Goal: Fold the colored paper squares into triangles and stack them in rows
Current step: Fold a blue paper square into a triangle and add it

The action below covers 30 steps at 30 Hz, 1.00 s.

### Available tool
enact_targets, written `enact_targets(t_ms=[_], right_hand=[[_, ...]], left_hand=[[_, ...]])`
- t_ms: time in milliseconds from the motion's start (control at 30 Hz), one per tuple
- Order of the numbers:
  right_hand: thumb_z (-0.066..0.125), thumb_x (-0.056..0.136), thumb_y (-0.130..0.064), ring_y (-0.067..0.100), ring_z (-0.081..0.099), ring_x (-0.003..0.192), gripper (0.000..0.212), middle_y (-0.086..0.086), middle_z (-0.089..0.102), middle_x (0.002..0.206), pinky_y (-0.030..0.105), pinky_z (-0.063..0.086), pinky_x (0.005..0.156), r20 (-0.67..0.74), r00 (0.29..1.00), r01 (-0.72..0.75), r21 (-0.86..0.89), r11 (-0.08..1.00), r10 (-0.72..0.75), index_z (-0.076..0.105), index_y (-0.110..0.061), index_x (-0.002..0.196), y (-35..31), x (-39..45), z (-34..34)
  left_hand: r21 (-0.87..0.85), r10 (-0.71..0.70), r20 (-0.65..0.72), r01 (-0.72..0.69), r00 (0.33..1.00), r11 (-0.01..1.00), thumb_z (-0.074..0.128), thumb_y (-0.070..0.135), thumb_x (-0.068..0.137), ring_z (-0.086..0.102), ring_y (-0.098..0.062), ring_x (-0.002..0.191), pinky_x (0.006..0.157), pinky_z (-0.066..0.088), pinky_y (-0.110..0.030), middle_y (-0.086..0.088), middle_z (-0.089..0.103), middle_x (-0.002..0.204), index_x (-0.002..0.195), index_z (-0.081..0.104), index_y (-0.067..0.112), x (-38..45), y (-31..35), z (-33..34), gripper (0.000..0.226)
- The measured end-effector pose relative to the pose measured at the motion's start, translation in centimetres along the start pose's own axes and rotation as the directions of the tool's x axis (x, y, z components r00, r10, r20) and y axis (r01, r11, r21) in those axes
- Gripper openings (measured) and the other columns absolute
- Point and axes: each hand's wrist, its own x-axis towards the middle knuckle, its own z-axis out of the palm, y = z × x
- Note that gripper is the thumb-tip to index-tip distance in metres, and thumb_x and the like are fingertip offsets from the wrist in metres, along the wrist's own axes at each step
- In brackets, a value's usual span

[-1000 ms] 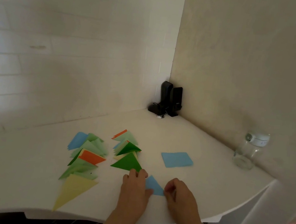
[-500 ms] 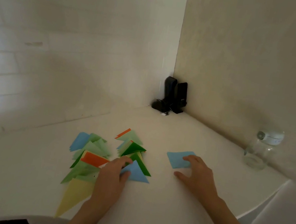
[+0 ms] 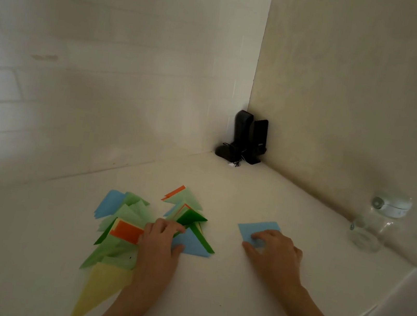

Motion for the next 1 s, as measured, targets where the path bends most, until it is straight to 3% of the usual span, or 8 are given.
enact_targets(t_ms=[200, 367, 500, 600, 667, 767, 900, 1000], right_hand=[[0.043, 0.085, -0.062, 0.013, 0.041, 0.123, 0.049, -0.012, 0.051, 0.129, 0.038, 0.028, 0.099, 0.038, 0.999, 0.035, -0.119, 0.992, -0.031, 0.051, -0.033, 0.124, -1.0, -0.9, -0.2], [0.045, 0.077, -0.072, 0.015, 0.042, 0.119, 0.064, -0.009, 0.046, 0.128, 0.038, 0.03, 0.095, 0.016, 1.0, 0.026, -0.144, 0.989, -0.024, 0.049, -0.032, 0.126, -0.2, -2.7, -0.6], [0.053, 0.075, -0.069, 0.013, 0.043, 0.113, 0.055, -0.01, 0.044, 0.122, 0.036, 0.031, 0.092, -0.019, 0.999, 0.049, -0.032, 0.998, -0.05, 0.057, -0.033, 0.116, 0.5, -3.5, -1.0], [0.05, 0.082, -0.062, 0.022, 0.041, 0.116, 0.052, 0.0, 0.047, 0.127, 0.041, 0.033, 0.093, -0.155, 0.984, -0.08, 0.063, 0.995, 0.089, 0.052, -0.029, 0.122, 1.2, -2.9, -1.9], [0.048, 0.085, -0.058, 0.028, 0.042, 0.117, 0.057, 0.008, 0.049, 0.127, 0.044, 0.035, 0.094, -0.075, 0.979, -0.183, 0.089, 0.979, 0.19, 0.04, -0.024, 0.13, 1.8, -2.0, -2.4], [0.058, 0.081, -0.056, 0.029, 0.043, 0.118, 0.069, 0.008, 0.052, 0.125, 0.043, 0.034, 0.095, 0.065, 0.98, -0.19, 0.082, 0.978, 0.185, 0.03, -0.023, 0.134, 2.2, -0.9, -2.1], [0.073, 0.071, -0.042, 0.024, 0.047, 0.115, 0.071, -0.002, 0.055, 0.117, 0.041, 0.033, 0.094, 0.109, 0.978, -0.197, 0.217, 0.956, 0.176, 0.035, -0.028, 0.13, 2.1, -0.3, -1.8], [0.08, 0.064, -0.03, 0.023, 0.054, 0.101, 0.076, 0.003, 0.046, 0.116, 0.041, 0.042, 0.092, 0.094, 0.986, -0.163, 0.339, 0.926, 0.139, 0.038, -0.028, 0.127, 2.2, -0.1, -1.5]], left_hand=[[-0.021, 0.124, -0.056, -0.125, 0.991, 0.992, 0.072, 0.009, 0.072, 0.047, -0.013, 0.091, 0.075, 0.037, -0.027, 0.007, 0.053, 0.098, 0.095, 0.061, 0.025, -1.5, 2.1, -0.7, 0.031], [-0.102, 0.229, 0.024, -0.225, 0.973, 0.969, 0.059, 0.013, 0.077, 0.046, -0.012, 0.098, 0.083, 0.041, -0.026, 0.008, 0.05, 0.1, 0.096, 0.059, 0.026, -2.8, 4.0, -0.3, 0.023], [-0.206, 0.286, 0.117, -0.259, 0.951, 0.944, 0.055, 0.014, 0.081, 0.047, -0.006, 0.097, 0.081, 0.039, -0.016, 0.011, 0.047, 0.1, 0.096, 0.056, 0.026, -3.6, 6.0, 0.2, 0.019], [-0.224, 0.307, 0.207, -0.26, 0.929, 0.939, 0.044, 0.029, 0.084, 0.045, -0.006, 0.1, 0.084, 0.033, -0.012, 0.01, 0.051, 0.105, 0.099, 0.056, 0.024, -3.5, 7.1, 0.9, 0.02], [-0.224, 0.32, 0.261, -0.265, 0.911, 0.938, 0.035, 0.037, 0.083, 0.043, -0.009, 0.106, 0.088, 0.03, -0.012, 0.008, 0.053, 0.113, 0.106, 0.057, 0.021, -3.4, 7.5, 1.6, 0.035], [-0.149, 0.359, 0.332, -0.328, 0.872, 0.933, 0.028, 0.04, 0.083, 0.041, -0.016, 0.116, 0.098, 0.032, -0.026, 0.003, 0.052, 0.127, 0.117, 0.055, 0.018, -3.1, 7.6, 3.0, 0.049], [-0.047, 0.349, 0.351, -0.356, 0.869, 0.933, 0.027, 0.044, 0.083, 0.044, -0.021, 0.113, 0.091, 0.033, -0.033, 0.004, 0.055, 0.121, 0.115, 0.053, 0.019, -3.0, 7.7, 3.9, 0.048], [-0.066, 0.36, 0.343, -0.36, 0.868, 0.931, 0.028, 0.043, 0.084, 0.044, -0.018, 0.111, 0.092, 0.033, -0.032, 0.004, 0.055, 0.119, 0.113, 0.054, 0.019, -3.0, 7.5, 3.9, 0.046]])
